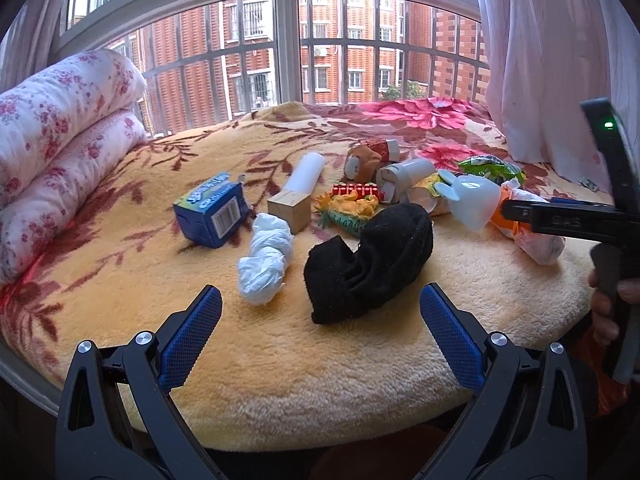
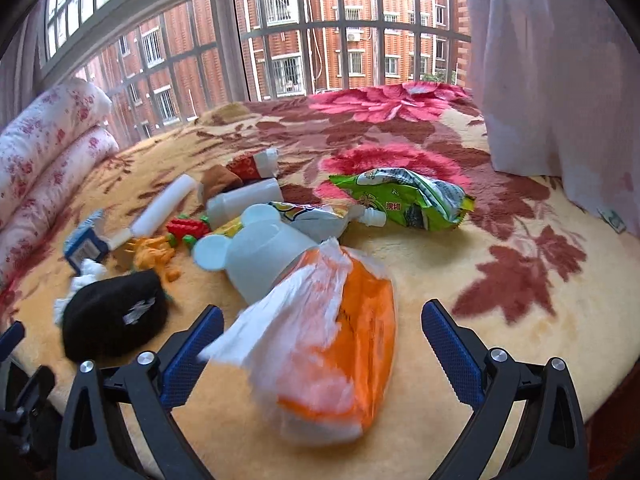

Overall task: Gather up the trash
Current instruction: 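Grasp the orange-and-white plastic bag with the right tool while the left tool grasps the black sock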

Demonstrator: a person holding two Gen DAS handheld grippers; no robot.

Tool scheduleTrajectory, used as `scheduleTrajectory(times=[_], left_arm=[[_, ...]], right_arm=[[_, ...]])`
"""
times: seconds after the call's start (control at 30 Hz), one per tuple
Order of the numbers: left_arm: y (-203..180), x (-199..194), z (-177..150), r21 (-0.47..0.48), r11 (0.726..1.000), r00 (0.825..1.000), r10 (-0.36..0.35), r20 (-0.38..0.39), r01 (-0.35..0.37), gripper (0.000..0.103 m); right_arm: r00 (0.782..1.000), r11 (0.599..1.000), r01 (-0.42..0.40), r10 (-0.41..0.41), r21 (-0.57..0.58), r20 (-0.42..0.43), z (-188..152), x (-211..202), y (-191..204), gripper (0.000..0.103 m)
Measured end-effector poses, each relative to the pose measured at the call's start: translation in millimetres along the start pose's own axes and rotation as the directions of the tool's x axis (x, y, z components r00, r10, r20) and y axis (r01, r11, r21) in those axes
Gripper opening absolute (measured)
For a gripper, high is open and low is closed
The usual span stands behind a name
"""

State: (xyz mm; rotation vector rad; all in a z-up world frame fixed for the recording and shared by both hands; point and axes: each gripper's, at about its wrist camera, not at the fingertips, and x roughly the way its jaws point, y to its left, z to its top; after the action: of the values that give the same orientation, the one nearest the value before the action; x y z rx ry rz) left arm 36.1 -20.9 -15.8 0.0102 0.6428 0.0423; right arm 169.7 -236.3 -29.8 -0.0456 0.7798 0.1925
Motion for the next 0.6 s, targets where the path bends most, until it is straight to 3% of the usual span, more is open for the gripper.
scheduleTrajectory(times=[0.03, 0.1, 0.23, 0.4, 0.6], left_arm=[[0.3, 2.1, 0.3, 0.002, 1.0, 1.0, -0.001, -0.002, 0.001, 0.097], [1.0, 6.0, 0.9, 0.006, 1.0, 1.0, -0.007, -0.004, 0.007, 0.097], [2.6, 5.9, 0.4, 0.019, 0.999, 0.999, -0.04, 0.013, 0.04, 0.097], [1.9, 2.0, 7.7, 0.066, 0.991, 0.993, -0.119, 0.014, 0.118, 0.097], [-19.5, -9.0, 23.3, 0.179, 0.975, 0.987, -0.148, 0.068, 0.134, 0.097]], right_arm=[[1.0, 1.0, 0.006, -0.006, -0.008, -0.02, 0.5, 7.0, -0.3, 0.08], [0.998, 1.0, -0.002, 0.002, -0.001, -0.057, -1.9, 18.7, -3.6, 0.071], [0.999, 1.0, 0.018, -0.019, -0.016, -0.042, -11.7, 16.1, -7.4, 0.026], [0.997, 0.996, -0.077, 0.077, 0.036, -0.005, -20.4, -10.7, -17.2, 0.021], [0.992, 0.992, -0.118, 0.116, 0.036, 0.059, -34.8, -49.9, -16.1, 0.021]])
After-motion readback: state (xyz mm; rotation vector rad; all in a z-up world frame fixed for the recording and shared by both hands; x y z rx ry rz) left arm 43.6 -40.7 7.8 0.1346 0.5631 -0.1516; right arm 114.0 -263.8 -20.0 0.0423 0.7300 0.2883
